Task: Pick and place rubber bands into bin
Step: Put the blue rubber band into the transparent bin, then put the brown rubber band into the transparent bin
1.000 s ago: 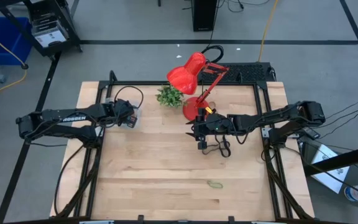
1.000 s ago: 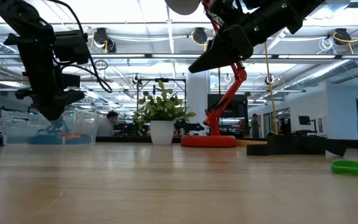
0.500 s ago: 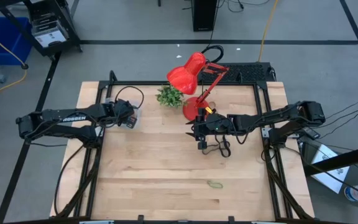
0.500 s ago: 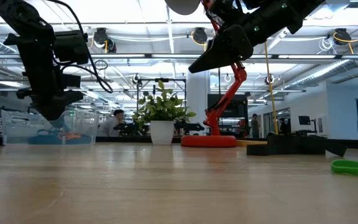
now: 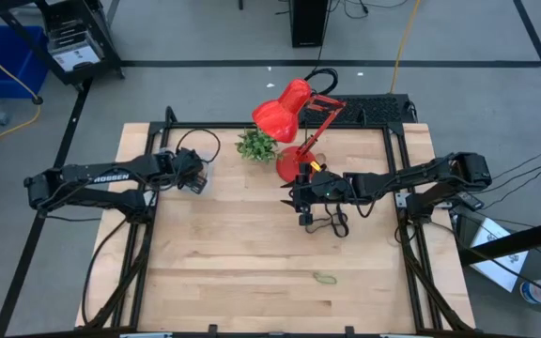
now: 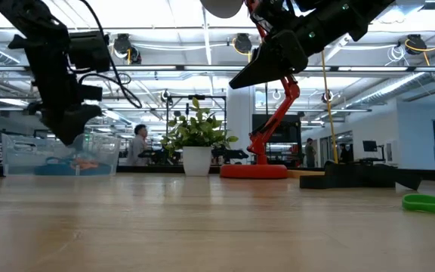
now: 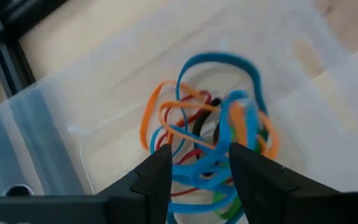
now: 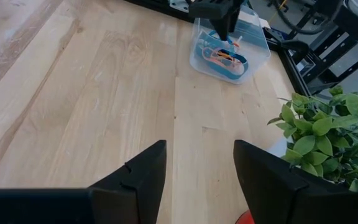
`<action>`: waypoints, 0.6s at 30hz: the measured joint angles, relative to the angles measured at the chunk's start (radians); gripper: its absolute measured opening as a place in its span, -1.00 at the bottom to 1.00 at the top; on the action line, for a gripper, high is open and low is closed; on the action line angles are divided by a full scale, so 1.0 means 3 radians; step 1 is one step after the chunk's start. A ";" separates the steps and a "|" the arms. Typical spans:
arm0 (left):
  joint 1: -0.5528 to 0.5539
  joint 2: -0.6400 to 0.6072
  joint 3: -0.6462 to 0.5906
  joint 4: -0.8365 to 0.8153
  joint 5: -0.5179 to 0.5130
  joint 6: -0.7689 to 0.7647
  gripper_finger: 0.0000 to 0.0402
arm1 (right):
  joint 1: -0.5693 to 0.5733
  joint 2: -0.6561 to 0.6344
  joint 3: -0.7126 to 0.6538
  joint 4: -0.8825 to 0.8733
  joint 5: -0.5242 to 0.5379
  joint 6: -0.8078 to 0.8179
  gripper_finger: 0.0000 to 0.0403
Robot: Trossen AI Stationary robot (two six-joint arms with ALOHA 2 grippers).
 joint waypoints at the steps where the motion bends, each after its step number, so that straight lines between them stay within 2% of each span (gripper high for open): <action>1: 0.0000 0.0000 0.0036 -0.0006 0.0000 0.0023 -0.16 | -0.0001 0.0000 0.0000 0.0000 0.0001 0.0000 -0.09; 11: -0.0022 0.0000 0.0383 -0.0206 0.0055 0.0141 -0.16 | -0.0001 0.0000 0.0000 -0.0102 0.0000 0.0001 -0.09; 16: -0.0191 0.0000 0.0393 0.0329 0.0097 0.0469 -0.16 | 0.0008 -0.0025 0.0000 -0.0478 -0.0001 0.0018 -0.09; 18: -0.0296 0.0000 0.0360 0.0700 0.0285 0.0679 -0.16 | 0.0025 -0.0068 -0.0003 -0.0735 0.0000 0.0101 -0.09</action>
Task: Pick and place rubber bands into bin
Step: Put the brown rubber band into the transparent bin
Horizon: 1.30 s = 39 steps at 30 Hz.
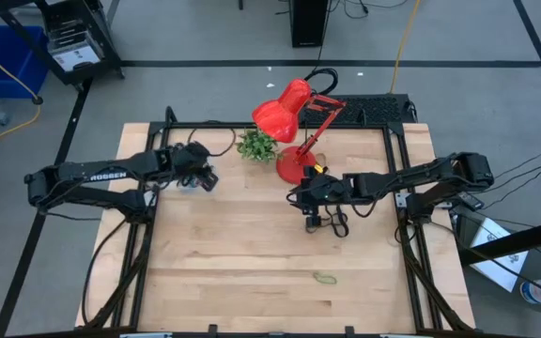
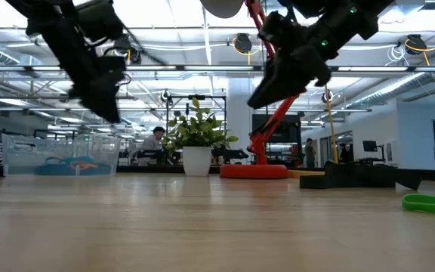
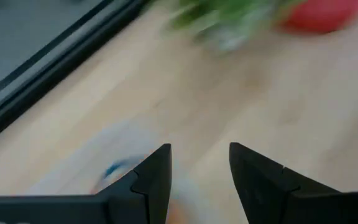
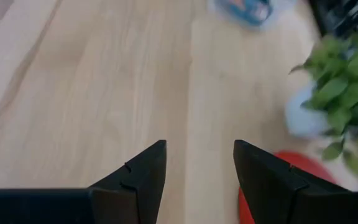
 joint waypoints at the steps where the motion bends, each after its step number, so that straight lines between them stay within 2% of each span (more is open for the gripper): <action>1: -0.0051 0.0000 -0.0017 0.0184 0.0154 0.0115 -0.16 | 0.0002 -0.0002 0.0002 -0.0079 -0.0001 0.0053 -0.09; 5: -0.0266 0.0000 -0.0071 0.0879 0.0762 0.0608 -0.16 | 0.0024 -0.0036 -0.0005 -0.0497 -0.0004 0.0311 -0.09; 9: -0.0442 0.0000 -0.0112 0.1361 0.1024 0.0749 -0.16 | 0.0043 -0.0096 -0.0003 -0.0888 0.0015 0.0508 -0.09; 14: -0.0604 -0.0001 -0.0114 0.1417 0.1004 0.0779 -0.16 | -0.0024 -0.0209 0.0000 -0.1142 0.0358 0.0939 -0.09; 19: -0.0679 0.0000 -0.0115 0.1432 0.0985 0.0800 -0.16 | -0.0284 -0.0257 0.0003 -0.1236 0.0340 0.1175 -0.09; 25: -0.0698 0.0000 -0.0115 0.1429 0.0983 0.0800 -0.16 | -0.0682 -0.0165 0.0003 -0.1306 -0.0100 0.1215 -0.09; 32: -0.0698 0.0000 -0.0115 0.1421 0.0983 0.0799 -0.16 | -0.0981 0.0093 0.0003 -0.1372 -0.0097 0.1330 -0.09; 39: -0.0696 0.0000 -0.0115 0.1403 0.0983 0.0792 -0.16 | -0.1113 0.0327 0.0003 -0.1377 -0.0099 0.1495 -0.09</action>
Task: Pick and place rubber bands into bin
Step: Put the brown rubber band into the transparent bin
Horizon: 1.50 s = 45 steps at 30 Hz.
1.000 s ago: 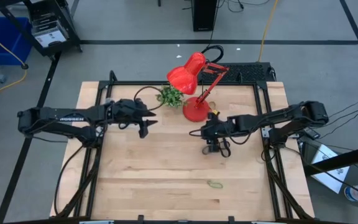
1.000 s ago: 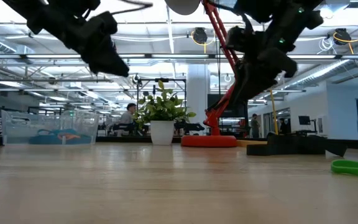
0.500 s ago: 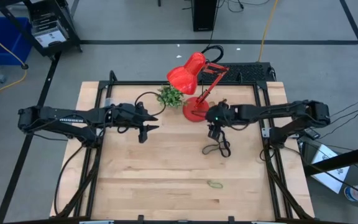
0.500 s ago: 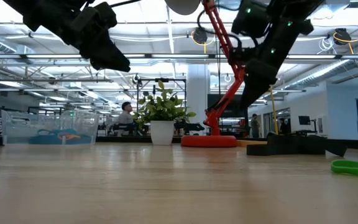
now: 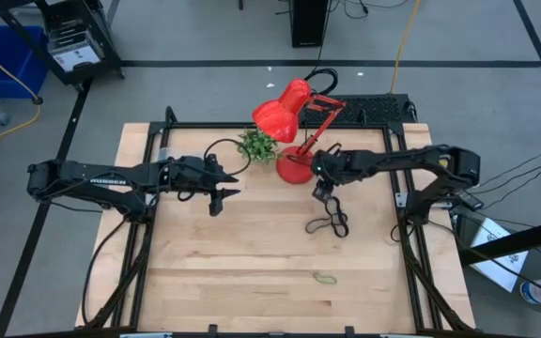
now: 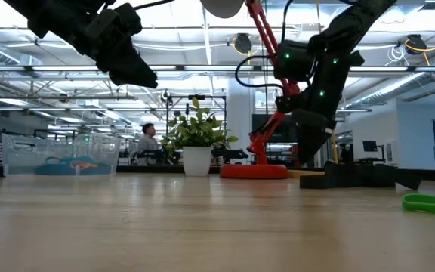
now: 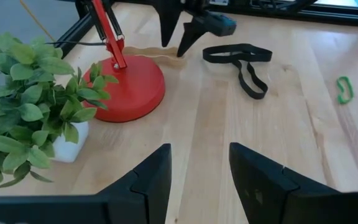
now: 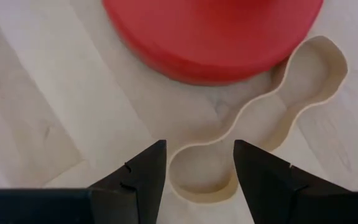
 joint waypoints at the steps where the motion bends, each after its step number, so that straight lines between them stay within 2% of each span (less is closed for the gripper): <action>1: 0.0000 0.0000 0.0000 0.0002 0.0000 -0.0001 -0.16 | -0.0004 0.0017 0.0000 0.0002 0.0004 0.0001 -0.09; 12: 0.0000 0.0000 -0.0001 -0.0001 0.0000 -0.0001 -0.16 | -0.0005 0.0387 0.0011 0.0027 0.0006 0.0003 -0.10; 16: 0.0000 0.0000 -0.0001 0.0000 0.0000 -0.0018 -0.16 | -0.0001 0.0462 0.0017 0.0024 -0.0002 0.0008 -0.17; 20: 0.0000 0.0000 -0.0001 0.0000 0.0000 -0.0018 -0.16 | -0.0002 0.0434 0.0013 0.0033 -0.0087 0.0006 -0.35; 30: 0.0000 0.0000 -0.0001 0.0000 0.0000 -0.0040 -0.16 | 0.0003 0.0354 -0.0004 0.0083 -0.0106 -0.0097 -0.96; 36: -0.0004 0.0000 -0.0001 -0.0001 0.0000 -0.0127 -0.16 | 0.0097 0.0124 -0.0009 0.0006 0.0108 -0.0140 -0.98; 41: -0.0003 0.0000 -0.0001 0.0000 0.0000 -0.0141 -0.16 | 0.0206 -0.0296 -0.0009 -0.0205 0.0377 -0.0073 -0.99; 45: -0.0003 0.0000 -0.0001 0.0000 0.0000 -0.0155 -0.16 | 0.0305 -0.0716 -0.0006 -0.0267 0.0458 -0.0020 -0.99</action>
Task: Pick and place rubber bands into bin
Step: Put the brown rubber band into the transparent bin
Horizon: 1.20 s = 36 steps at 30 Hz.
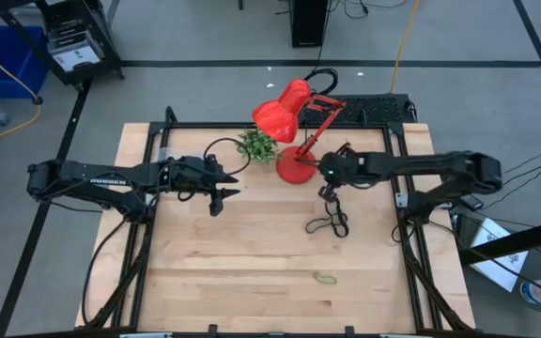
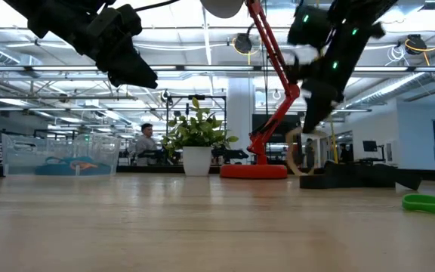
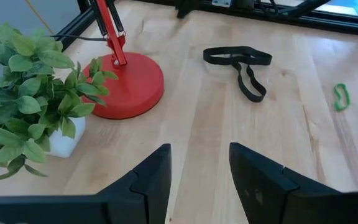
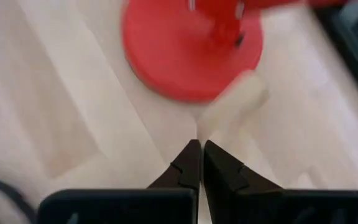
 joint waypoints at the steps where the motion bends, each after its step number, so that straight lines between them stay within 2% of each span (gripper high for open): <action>1: 0.0000 0.0000 0.0000 0.0000 0.0000 -0.0021 -0.16 | 0.0027 -0.0112 0.0000 0.0013 0.0003 -0.0002 -0.99; 8: 0.0000 0.0000 0.0000 0.0003 0.0000 -0.0138 -0.16 | 0.0241 -0.0797 0.0003 0.0222 0.0008 -0.0004 -1.00; 14: 0.0003 0.0000 0.0000 0.0005 0.0000 -0.0159 -0.16 | 0.0420 -0.1006 0.0005 0.0528 -0.0009 -0.0004 -1.00; 20: 0.0003 0.0000 0.0000 0.0051 -0.0001 -0.0081 -0.16 | 0.0568 -0.0904 0.0008 0.0861 -0.0055 -0.0005 -1.00; 25: -0.0001 0.0102 0.0000 0.0153 -0.0001 0.0361 -0.16 | 0.0643 -0.0691 0.0008 0.1245 -0.0449 -0.0062 -1.00; 31: -0.0013 0.0502 -0.0001 0.0808 0.0011 0.0486 -0.16 | 0.0723 -0.0373 0.0008 0.1620 -0.0545 -0.0118 -1.00; 36: -0.0047 0.0925 -0.0001 0.1424 0.0028 0.0501 -0.16 | 0.0725 -0.0134 0.0008 0.1683 -0.0540 -0.0167 -1.00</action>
